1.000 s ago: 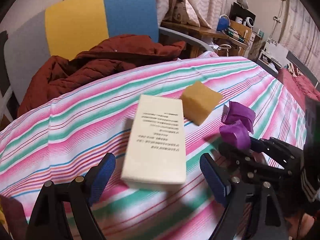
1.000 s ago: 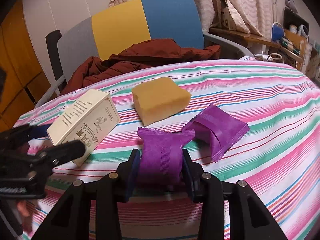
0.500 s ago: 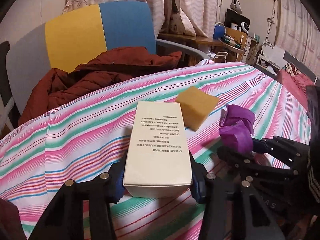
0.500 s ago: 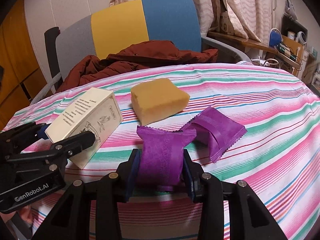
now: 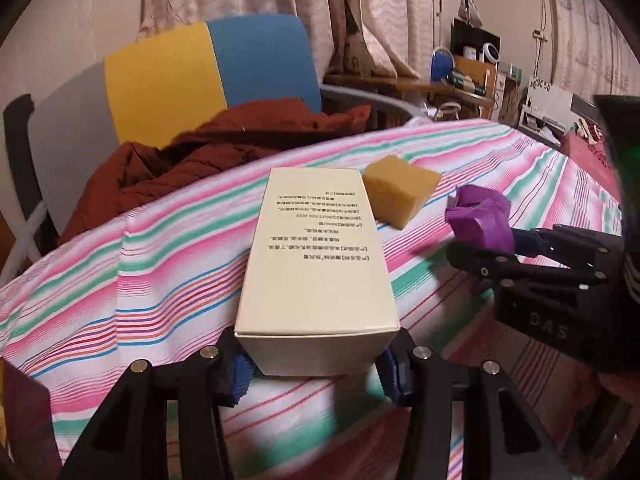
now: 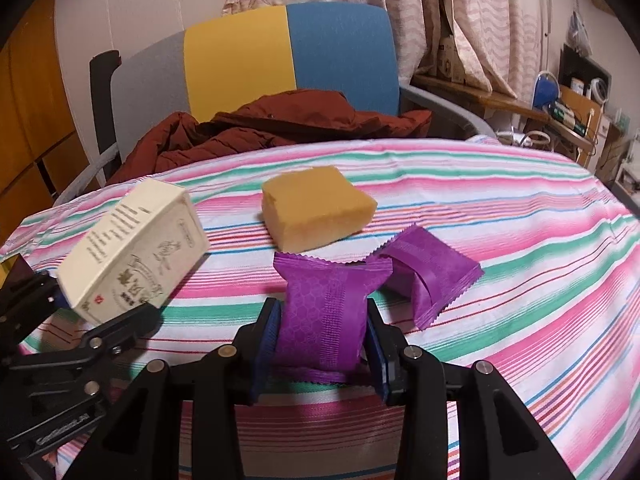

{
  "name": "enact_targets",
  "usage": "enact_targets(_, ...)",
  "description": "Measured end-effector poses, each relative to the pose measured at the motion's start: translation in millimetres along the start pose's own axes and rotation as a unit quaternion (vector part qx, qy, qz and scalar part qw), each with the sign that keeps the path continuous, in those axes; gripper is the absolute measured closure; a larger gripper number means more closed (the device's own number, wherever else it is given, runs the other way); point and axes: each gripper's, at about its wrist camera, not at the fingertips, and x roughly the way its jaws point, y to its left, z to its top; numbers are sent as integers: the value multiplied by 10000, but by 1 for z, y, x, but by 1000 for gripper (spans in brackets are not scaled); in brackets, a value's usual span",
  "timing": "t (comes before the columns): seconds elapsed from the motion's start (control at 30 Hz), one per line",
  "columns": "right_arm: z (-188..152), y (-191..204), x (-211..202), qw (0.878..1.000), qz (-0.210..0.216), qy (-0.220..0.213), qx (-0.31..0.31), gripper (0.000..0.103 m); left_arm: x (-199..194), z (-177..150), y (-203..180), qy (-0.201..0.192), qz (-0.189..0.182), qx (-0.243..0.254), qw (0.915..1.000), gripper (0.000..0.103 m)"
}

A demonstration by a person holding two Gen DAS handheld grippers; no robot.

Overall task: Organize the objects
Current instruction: 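Carry the cream box and purple packet over the gold tin with both tools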

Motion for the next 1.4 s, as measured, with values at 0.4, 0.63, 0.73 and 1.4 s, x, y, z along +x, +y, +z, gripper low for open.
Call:
enact_targets(0.4,1,7,-20,9988,-126,-442,-138,62,-61,-27,-38,-733,99,463,9962,52)
enact_targets(0.63,-7,11,-37,9978,-107,-643,-114,62,-96,-45,-32,-1020,-8,76,9948,52)
enact_targets(0.73,-12,21,-47,9966,-101,-744,-326,62,-113,-58,-28,-1124,-67,-55,9936,52)
enact_targets(1.4,-44,121,-99,9891,690,-476,-1210,62,-216,-128,38,-1204,184,-1017,9873,52)
